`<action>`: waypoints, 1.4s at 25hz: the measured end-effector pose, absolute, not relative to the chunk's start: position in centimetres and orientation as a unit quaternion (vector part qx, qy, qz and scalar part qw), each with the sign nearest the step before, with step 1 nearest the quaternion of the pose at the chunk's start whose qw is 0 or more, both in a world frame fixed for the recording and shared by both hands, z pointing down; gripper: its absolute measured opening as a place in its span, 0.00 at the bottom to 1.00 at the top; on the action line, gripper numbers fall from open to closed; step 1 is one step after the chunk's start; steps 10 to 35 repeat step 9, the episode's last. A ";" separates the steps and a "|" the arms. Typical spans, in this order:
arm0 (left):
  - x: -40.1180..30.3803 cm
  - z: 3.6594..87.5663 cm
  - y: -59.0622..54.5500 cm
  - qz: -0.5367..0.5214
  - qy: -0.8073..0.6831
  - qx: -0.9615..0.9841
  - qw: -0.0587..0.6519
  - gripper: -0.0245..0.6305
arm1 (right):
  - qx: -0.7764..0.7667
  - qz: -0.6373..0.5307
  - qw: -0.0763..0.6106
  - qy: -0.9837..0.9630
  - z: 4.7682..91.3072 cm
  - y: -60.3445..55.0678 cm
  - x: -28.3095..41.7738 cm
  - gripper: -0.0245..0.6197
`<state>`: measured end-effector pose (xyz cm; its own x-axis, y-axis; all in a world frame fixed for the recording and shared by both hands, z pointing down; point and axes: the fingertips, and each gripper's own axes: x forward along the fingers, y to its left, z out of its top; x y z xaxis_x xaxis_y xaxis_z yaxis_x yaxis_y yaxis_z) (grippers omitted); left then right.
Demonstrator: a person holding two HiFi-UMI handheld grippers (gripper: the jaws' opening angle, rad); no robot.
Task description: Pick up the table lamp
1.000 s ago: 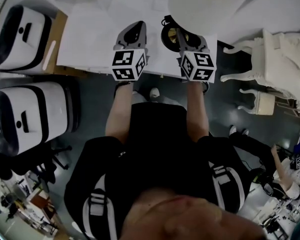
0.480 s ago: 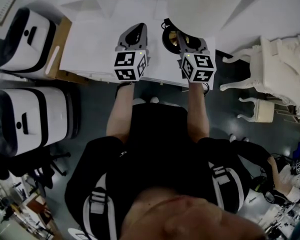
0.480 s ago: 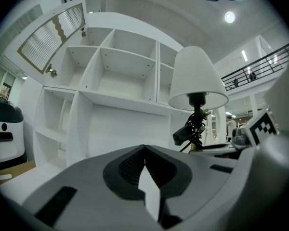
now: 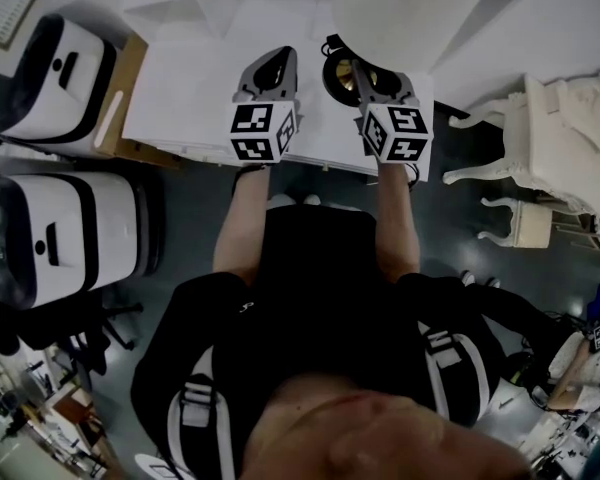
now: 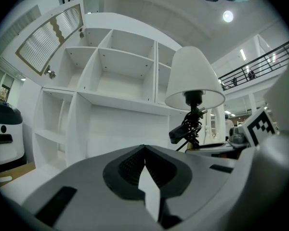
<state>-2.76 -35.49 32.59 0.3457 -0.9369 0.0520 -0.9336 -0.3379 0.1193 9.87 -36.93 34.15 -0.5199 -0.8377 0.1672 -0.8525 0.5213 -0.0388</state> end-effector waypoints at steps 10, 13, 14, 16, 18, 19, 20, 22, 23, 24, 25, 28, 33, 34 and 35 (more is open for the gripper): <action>-3.1 32.7 -35.5 -0.012 -0.574 0.817 0.063 0.05 | 0.482 0.058 0.066 -0.872 34.4 -37.2 9.4 0.20; -3.1 32.7 -35.5 -0.012 -0.574 0.817 0.063 0.05 | 0.482 0.058 0.066 -0.872 34.4 -37.2 9.4 0.20; -3.1 32.7 -35.5 -0.012 -0.574 0.817 0.063 0.05 | 0.482 0.058 0.066 -0.872 34.4 -37.2 9.4 0.20; -3.1 32.7 -35.5 -0.012 -0.574 0.817 0.063 0.05 | 0.482 0.058 0.066 -0.872 34.4 -37.2 9.4 0.20; -3.1 32.7 -35.5 -0.012 -0.574 0.817 0.063 0.05 | 0.482 0.058 0.066 -0.872 34.4 -37.2 9.4 0.20; -3.1 32.7 -35.5 -0.012 -0.574 0.817 0.063 0.05 | 0.482 0.058 0.066 -0.872 34.4 -37.2 9.4 0.20; -3.1 32.7 -35.5 -0.012 -0.574 0.817 0.063 0.05 | 0.482 0.058 0.066 -0.872 34.4 -37.2 9.4 0.20; -3.1 32.7 -35.5 -0.012 -0.574 0.817 0.063 0.05 | 0.482 0.058 0.066 -0.872 34.4 -37.2 9.4 0.20; -3.1 32.7 -35.5 -0.012 -0.574 0.817 0.063 0.05 | 0.482 0.058 0.066 -0.872 34.4 -37.2 9.4 0.20; -3.1 32.7 -35.5 -0.012 -0.574 0.817 0.063 0.05 | 0.482 0.058 0.066 -0.872 34.4 -37.2 9.4 0.20; -3.1 32.7 -35.5 -0.012 -0.574 0.817 0.063 0.05 | 0.482 0.058 0.066 -0.872 34.4 -37.2 9.4 0.20; -3.1 32.7 -35.5 -0.012 -0.574 0.817 0.063 0.05 | 0.482 0.058 0.066 -0.872 34.4 -37.2 9.4 0.20; -3.1 32.7 -35.5 -0.012 -0.574 0.817 0.063 0.05 | 0.482 0.058 0.066 -0.872 34.4 -37.2 9.4 0.20; -3.1 32.7 -35.5 -0.012 -0.574 0.817 0.063 0.05 | 0.482 0.058 0.066 -0.872 34.4 -37.2 9.4 0.20; -3.1 32.7 -35.5 -0.012 -0.574 0.817 0.063 0.05 | 0.482 0.058 0.066 -0.872 34.4 -37.2 9.4 0.20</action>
